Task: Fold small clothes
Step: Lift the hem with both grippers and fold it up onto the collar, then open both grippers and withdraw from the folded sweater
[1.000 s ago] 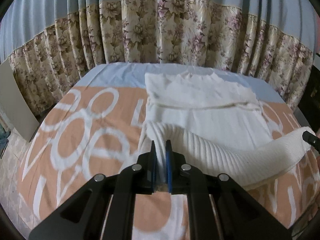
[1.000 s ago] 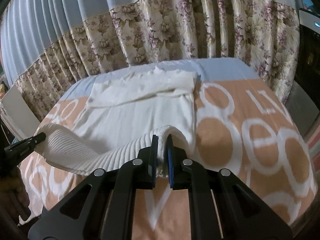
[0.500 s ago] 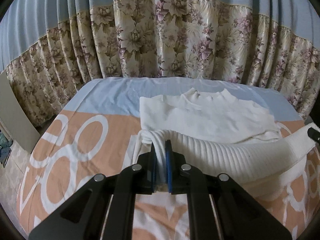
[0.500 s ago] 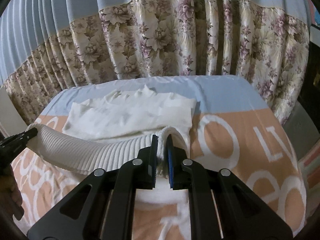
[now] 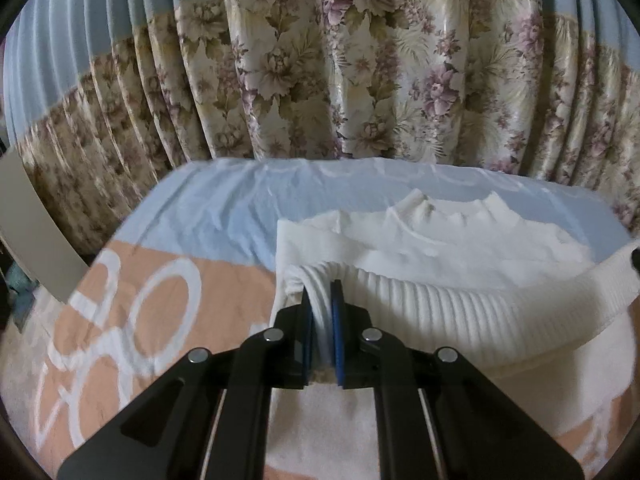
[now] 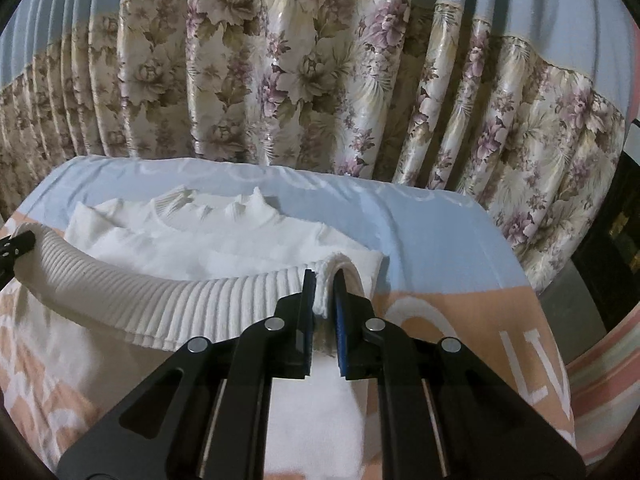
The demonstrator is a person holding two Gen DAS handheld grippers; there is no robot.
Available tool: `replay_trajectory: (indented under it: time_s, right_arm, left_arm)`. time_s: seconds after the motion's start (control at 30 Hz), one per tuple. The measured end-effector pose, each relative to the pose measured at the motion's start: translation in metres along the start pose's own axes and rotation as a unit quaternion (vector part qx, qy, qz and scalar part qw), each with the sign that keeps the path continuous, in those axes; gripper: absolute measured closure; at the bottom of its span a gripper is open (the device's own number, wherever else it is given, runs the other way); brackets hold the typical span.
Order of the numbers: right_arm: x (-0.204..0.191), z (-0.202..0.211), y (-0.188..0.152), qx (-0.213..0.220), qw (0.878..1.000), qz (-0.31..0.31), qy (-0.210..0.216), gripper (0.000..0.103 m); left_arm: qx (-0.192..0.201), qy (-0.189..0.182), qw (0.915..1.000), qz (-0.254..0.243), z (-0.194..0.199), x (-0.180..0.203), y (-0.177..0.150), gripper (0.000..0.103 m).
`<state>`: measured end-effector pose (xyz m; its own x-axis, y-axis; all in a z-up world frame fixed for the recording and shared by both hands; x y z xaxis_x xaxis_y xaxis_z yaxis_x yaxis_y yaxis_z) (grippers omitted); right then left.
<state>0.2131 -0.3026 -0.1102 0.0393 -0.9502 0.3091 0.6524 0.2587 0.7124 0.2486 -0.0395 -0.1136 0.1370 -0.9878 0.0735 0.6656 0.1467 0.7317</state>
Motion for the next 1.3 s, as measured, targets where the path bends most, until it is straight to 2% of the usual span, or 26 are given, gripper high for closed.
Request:
replay_trajectory:
  time_s: [0.23,0.4,0.53,0.67,0.87,0.93,1.03,1.07,1.1,1.13,1.3]
  right_arm:
    - [-0.002,-0.044,0.023,-0.018,1.0,0.017,-0.015,0.094]
    - [0.005,-0.077,0.029,-0.033,0.999,-0.004,-0.003,0.093]
    - [0.005,-0.094,0.034,-0.042,0.999,-0.008,-0.001,0.093]
    - [0.005,-0.111,0.039,-0.052,0.999,-0.006,0.0,0.093]
    - [0.007,-0.136,0.047,-0.068,0.998,-0.009,0.007,0.093]
    - [0.01,-0.139,0.05,-0.069,0.998,-0.012,-0.003,0.093]
    - [0.018,-0.142,0.055,-0.066,0.997,-0.024,-0.005,0.088]
    - [0.02,-0.141,0.058,-0.063,0.998,-0.025,-0.007,0.088]
    - [0.021,-0.14,0.06,-0.061,0.998,-0.023,-0.008,0.088]
    - [0.022,-0.139,0.061,-0.059,0.998,-0.021,-0.009,0.088]
    - [0.031,-0.127,0.065,-0.047,0.998,-0.023,-0.017,0.087]
  left_arm:
    - [-0.014,0.024,0.9996,-0.003,-0.045,0.011,0.022,0.095]
    - [-0.009,0.032,0.9994,-0.009,-0.069,0.019,0.035,0.094]
    - [-0.005,0.042,0.9988,-0.024,-0.084,0.031,0.039,0.094]
    - [-0.018,0.055,0.9979,-0.03,-0.107,0.035,0.038,0.094]
    - [-0.027,0.063,0.9976,-0.015,-0.125,0.034,0.046,0.091]
    - [-0.032,0.059,0.9977,-0.008,-0.128,0.034,0.051,0.09]
    - [-0.016,0.066,0.9975,-0.016,-0.126,0.038,0.062,0.086]
    - [-0.011,0.067,0.9975,-0.02,-0.125,0.039,0.066,0.08]
    - [-0.005,0.065,0.9977,-0.019,-0.122,0.039,0.071,0.065]
    - [0.004,0.066,0.9976,-0.017,-0.118,0.038,0.075,0.06]
    - [0.02,0.065,0.9975,-0.017,-0.099,0.032,0.083,0.059]
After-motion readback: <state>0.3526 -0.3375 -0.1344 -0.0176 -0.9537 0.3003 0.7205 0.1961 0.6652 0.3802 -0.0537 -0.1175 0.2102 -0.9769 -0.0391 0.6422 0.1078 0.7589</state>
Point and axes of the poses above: each gripper's, at about its wrist camera, not at the fingertips, and z roughly against the way its jaws point, x to its right, y to its top, the point moved 3 cm from there along -z, roughly the way its jaws point, and after that the axes turned 13 degrees about z, right-handed, at the moved point
